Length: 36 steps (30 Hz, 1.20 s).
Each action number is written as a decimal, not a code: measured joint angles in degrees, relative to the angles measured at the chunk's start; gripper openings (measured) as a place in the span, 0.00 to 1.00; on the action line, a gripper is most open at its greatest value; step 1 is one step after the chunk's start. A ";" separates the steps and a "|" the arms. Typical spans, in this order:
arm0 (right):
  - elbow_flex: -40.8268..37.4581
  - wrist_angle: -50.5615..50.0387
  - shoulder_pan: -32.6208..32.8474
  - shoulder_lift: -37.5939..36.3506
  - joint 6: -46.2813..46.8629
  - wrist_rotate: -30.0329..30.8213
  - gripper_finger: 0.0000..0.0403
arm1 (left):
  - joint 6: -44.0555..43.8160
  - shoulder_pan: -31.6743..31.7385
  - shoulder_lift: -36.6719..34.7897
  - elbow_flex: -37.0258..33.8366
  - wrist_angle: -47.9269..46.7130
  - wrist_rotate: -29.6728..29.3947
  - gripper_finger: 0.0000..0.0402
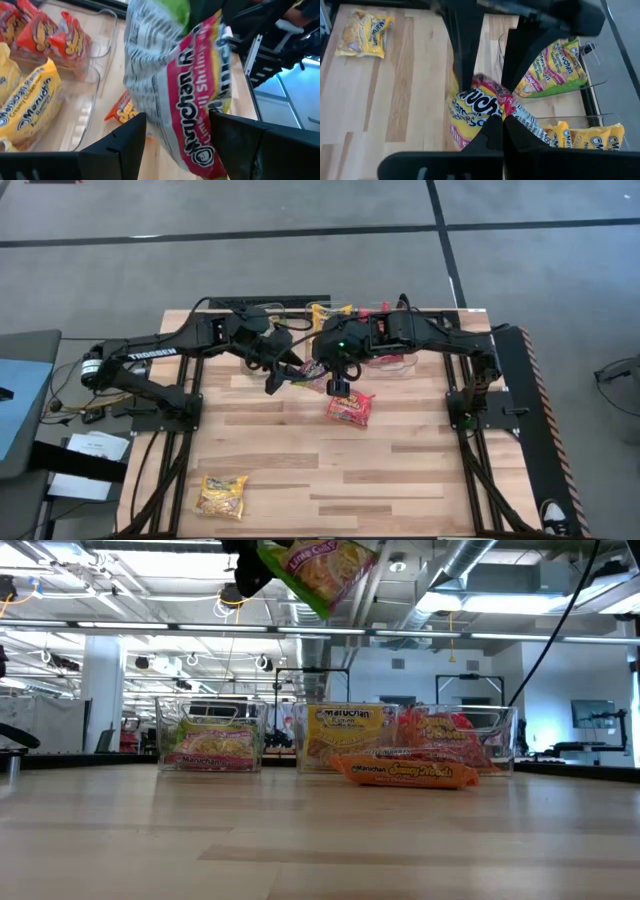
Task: Sort Maruchan noodles
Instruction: Put the green noodle pack into the left transparent bin
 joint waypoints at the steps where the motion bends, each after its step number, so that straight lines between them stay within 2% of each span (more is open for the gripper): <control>1: 0.00 0.24 0.08 0.00 0.00 0.00 0.01 | 0.00 0.00 0.10 -0.02 -0.03 0.06 0.49; 6: 0.00 0.08 0.24 0.00 0.03 -0.04 0.01 | 0.65 -0.02 0.54 -0.04 1.26 0.74 0.49; 9: 0.00 0.39 0.22 -0.02 0.07 0.00 0.01 | 1.06 -0.01 0.78 -0.02 2.32 0.80 0.46; 22: -0.04 0.75 0.22 -0.02 1.09 -0.04 0.01 | 5.27 0.00 0.79 -0.02 2.68 0.24 0.04; 24: -0.04 0.76 0.22 -0.02 1.09 -0.04 0.02 | 5.64 0.00 0.79 -0.02 2.66 0.26 0.02; 28: -0.04 0.99 0.22 -0.02 1.07 0.03 0.08 | 6.10 0.00 0.79 -0.02 2.52 1.37 0.01; 36: 0.23 0.94 0.22 0.01 1.04 1.51 0.29 | 8.75 0.00 0.43 -0.02 -1.58 0.77 0.00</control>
